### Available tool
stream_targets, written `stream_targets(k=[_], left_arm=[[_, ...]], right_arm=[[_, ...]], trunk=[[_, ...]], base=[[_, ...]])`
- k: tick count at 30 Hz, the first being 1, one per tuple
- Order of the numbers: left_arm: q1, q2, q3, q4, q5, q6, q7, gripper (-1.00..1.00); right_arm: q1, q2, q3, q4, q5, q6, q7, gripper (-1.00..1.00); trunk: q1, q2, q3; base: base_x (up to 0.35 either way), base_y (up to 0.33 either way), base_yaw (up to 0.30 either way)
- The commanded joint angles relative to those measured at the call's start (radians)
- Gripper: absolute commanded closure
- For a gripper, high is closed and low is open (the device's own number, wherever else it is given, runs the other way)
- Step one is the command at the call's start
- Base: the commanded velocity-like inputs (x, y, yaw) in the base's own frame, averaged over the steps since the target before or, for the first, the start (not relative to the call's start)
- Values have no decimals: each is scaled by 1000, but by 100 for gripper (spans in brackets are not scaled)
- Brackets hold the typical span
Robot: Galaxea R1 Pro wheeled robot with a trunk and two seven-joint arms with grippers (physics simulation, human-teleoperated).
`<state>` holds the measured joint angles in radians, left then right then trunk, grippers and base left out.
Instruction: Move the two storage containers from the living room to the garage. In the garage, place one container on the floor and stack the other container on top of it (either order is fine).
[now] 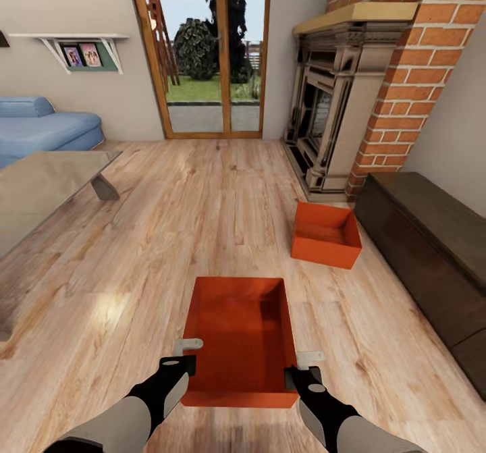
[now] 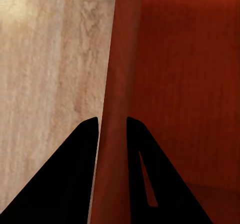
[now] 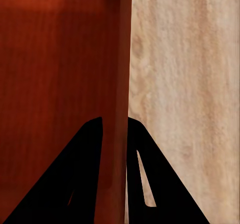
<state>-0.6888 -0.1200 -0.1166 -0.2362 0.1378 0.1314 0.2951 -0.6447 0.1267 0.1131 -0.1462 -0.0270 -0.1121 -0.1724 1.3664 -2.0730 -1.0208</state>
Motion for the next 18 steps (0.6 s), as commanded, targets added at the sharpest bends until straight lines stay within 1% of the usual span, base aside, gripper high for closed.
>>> stream_targets(k=[1,18], left_arm=[[0,2,-11,-2,-1,8,13,100],[0,2,-11,-2,-1,8,13,100]], right_arm=[[-1,-2,-5,0,-1,-4,-9,100],[-1,-1,-6,0,-1,-3,-9,100]], trunk=[[-4,7,3],[-69,126,56]], base=[[0,0,0],[0,0,0]])
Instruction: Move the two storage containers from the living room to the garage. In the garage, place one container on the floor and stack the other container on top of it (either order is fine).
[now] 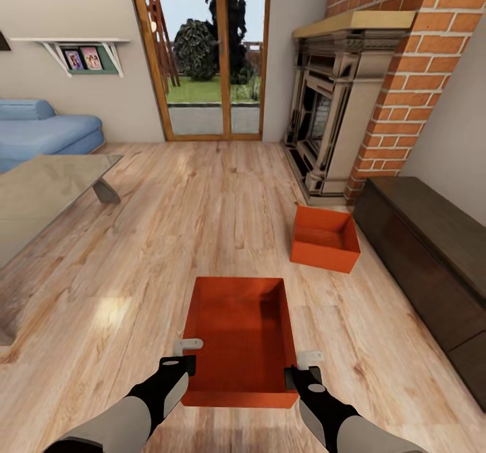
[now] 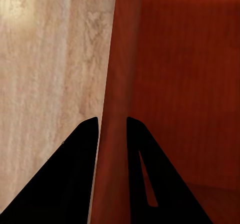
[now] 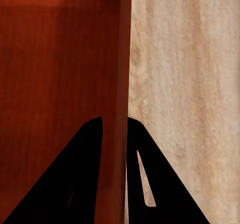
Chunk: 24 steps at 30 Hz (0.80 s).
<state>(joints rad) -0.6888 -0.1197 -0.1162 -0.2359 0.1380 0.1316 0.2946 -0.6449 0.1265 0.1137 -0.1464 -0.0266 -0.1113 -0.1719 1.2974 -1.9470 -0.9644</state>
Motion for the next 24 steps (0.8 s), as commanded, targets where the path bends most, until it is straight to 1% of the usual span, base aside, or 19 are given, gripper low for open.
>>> stream_targets(k=[1,24], left_arm=[[0,2,-11,-2,-1,8,13,100],[0,2,-11,-2,-1,8,14,100]], right_arm=[[-1,-1,-6,1,-1,-4,-9,100],[-1,-2,-6,0,-1,-7,-9,100]], trunk=[[-4,7,3],[-92,168,75]], base=[[0,0,0],[0,0,0]])
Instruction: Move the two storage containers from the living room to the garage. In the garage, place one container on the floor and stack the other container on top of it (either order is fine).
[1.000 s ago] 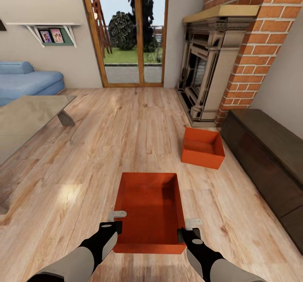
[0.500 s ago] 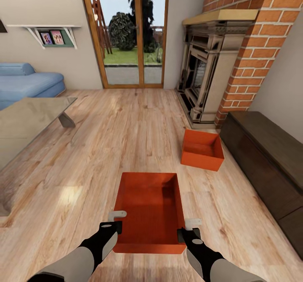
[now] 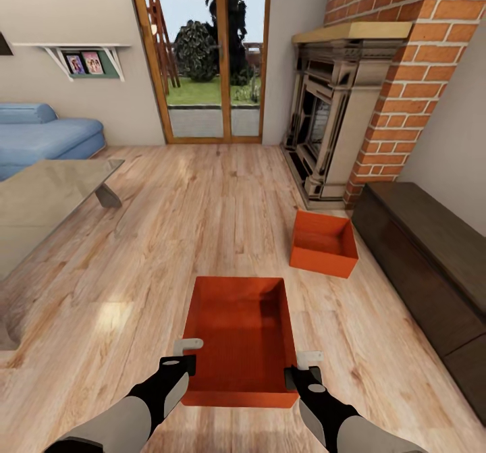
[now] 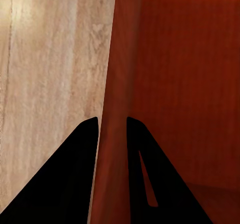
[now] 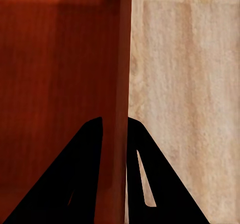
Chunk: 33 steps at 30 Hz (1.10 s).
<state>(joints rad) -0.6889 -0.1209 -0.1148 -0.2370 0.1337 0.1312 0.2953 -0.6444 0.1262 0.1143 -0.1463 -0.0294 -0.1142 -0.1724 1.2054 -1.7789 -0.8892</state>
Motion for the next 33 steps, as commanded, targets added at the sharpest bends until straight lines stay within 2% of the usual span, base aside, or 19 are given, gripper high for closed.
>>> stream_targets(k=[1,33], left_arm=[[0,3,-13,-1,3,8,13,100],[0,3,-12,-1,3,8,13,100]], right_arm=[[-1,-2,-7,0,2,-5,-9,100],[-1,1,-4,-1,9,-5,-10,100]], trunk=[[-4,7,3],[-127,231,103]], base=[[0,0,0],[0,0,0]])
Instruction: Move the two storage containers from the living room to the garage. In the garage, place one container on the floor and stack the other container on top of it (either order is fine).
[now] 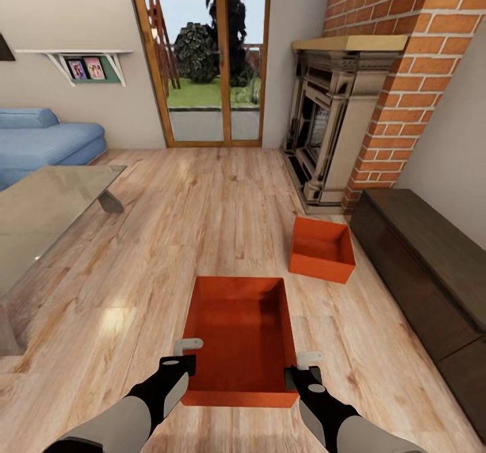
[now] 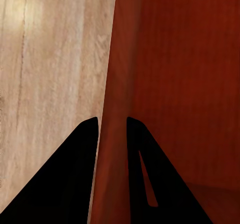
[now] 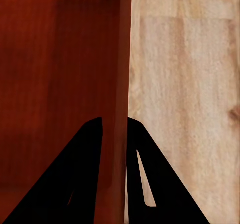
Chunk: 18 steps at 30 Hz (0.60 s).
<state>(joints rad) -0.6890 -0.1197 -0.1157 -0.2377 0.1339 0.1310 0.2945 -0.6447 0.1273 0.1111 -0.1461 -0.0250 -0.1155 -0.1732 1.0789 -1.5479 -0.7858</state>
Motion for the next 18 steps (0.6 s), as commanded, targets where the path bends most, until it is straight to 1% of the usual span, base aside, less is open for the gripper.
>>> stream_targets(k=[1,8,18], left_arm=[[0,2,-12,0,3,9,14,100],[0,2,-12,1,3,9,14,100],[0,2,-12,1,3,9,16,100]], right_arm=[[-1,0,0,-1,5,-4,-9,100],[-1,8,0,-1,7,-3,-16,100],[-1,8,2,-1,11,-5,-16,100]], trunk=[[-4,7,3],[-31,56,24],[-69,126,56]], base=[[0,0,0],[0,0,0],[0,0,0]])
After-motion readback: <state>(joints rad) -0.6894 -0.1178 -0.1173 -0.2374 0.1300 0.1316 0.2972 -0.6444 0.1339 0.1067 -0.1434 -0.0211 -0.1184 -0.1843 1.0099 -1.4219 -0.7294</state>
